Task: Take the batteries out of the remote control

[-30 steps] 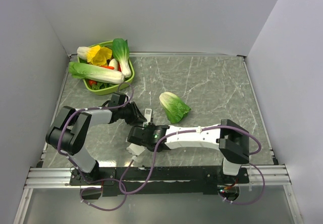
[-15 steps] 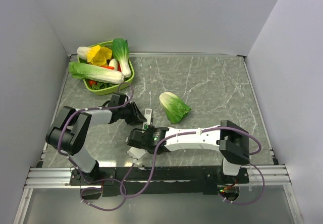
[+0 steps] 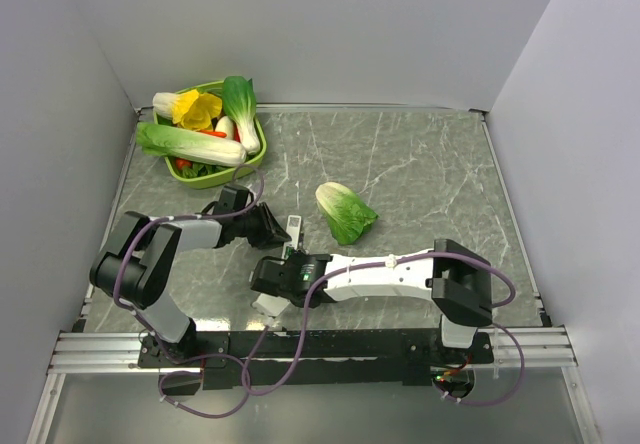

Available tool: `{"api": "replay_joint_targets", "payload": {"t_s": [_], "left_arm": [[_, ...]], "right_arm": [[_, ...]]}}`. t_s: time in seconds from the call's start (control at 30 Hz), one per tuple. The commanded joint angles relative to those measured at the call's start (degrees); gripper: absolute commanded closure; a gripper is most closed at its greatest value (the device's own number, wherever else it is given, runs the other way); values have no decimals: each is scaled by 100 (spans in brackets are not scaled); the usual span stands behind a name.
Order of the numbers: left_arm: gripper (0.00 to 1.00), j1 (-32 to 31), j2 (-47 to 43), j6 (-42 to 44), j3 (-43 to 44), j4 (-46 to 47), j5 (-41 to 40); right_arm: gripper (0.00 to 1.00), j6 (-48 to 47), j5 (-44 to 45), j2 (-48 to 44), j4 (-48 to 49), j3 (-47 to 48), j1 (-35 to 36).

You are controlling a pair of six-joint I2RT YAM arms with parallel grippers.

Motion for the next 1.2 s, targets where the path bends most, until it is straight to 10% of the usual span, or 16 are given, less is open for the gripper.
{"api": "replay_joint_targets", "payload": {"t_s": [0.0, 0.43, 1.17], "left_arm": [[68, -217, -6, -136, -209, 20, 94], [71, -270, 90, -259, -367, 143, 112], [79, -270, 310, -153, -359, 204, 50]], "right_arm": [[100, -380, -7, 362, 331, 107, -116], [100, -320, 73, 574, 831, 187, -116], [100, 401, -1518, -1255, 4073, -2722, -968]]}}
